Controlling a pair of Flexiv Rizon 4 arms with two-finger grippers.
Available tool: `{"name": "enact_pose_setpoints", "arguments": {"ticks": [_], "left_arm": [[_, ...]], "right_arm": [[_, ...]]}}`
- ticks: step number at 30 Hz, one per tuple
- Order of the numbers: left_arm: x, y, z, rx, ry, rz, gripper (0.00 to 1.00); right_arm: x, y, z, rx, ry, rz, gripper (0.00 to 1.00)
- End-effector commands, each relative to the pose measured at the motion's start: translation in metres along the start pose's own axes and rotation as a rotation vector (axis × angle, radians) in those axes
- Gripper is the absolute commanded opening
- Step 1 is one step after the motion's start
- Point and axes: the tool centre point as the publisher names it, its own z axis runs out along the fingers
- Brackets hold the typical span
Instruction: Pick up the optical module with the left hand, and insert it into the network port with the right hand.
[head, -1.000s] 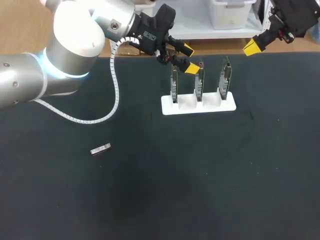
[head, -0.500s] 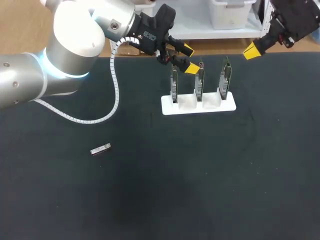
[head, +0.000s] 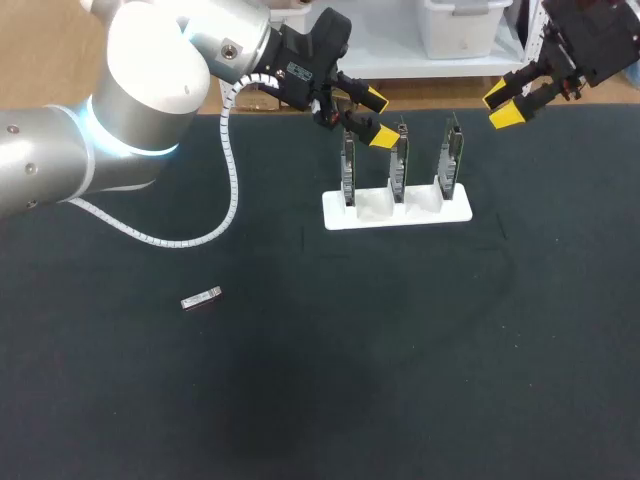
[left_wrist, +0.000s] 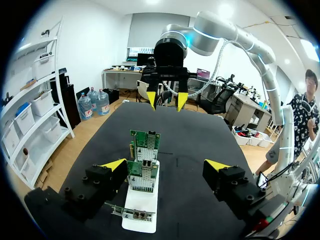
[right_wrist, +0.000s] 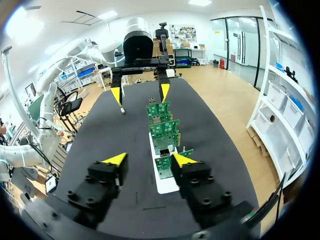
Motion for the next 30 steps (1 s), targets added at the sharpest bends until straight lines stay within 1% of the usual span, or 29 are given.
{"name": "enact_pose_setpoints", "arguments": {"ticks": [1,13,14,15,16,21,23,25,28,30], "left_arm": [[-0.001,0.002,0.001,0.003,0.006,-0.002,1.00],[-0.001,0.002,0.001,0.003,0.006,-0.002,1.00],[-0.003,0.002,-0.001,0.005,-0.005,0.030,1.00],[-0.005,0.002,-0.004,-0.002,-0.006,0.038,1.00],[-0.008,0.003,-0.007,-0.015,0.012,0.018,1.00],[-0.019,0.004,-0.016,-0.033,0.027,0.055,1.00],[-0.020,0.004,-0.020,-0.048,0.044,0.042,1.00],[-0.020,0.002,-0.027,-0.071,0.059,0.031,1.00],[-0.017,-0.004,-0.038,-0.104,0.110,0.003,1.00],[-0.014,-0.009,-0.046,-0.126,0.128,-0.012,1.00]], "right_arm": [[0.000,0.002,0.000,0.007,0.000,-0.001,1.00],[0.000,0.002,0.000,0.007,0.000,-0.001,1.00],[0.000,0.002,0.000,0.007,0.000,-0.001,1.00],[0.000,0.002,0.000,0.007,0.000,-0.001,1.00],[0.000,0.002,0.000,0.007,0.000,-0.001,1.00],[0.000,0.002,0.000,0.007,0.000,-0.001,1.00],[0.000,0.002,0.000,0.007,0.000,-0.001,1.00],[0.000,0.002,0.000,0.007,0.000,-0.001,1.00],[0.000,0.002,0.000,0.007,0.000,-0.001,1.00],[0.000,0.002,0.000,0.007,0.000,-0.001,1.00]]}}
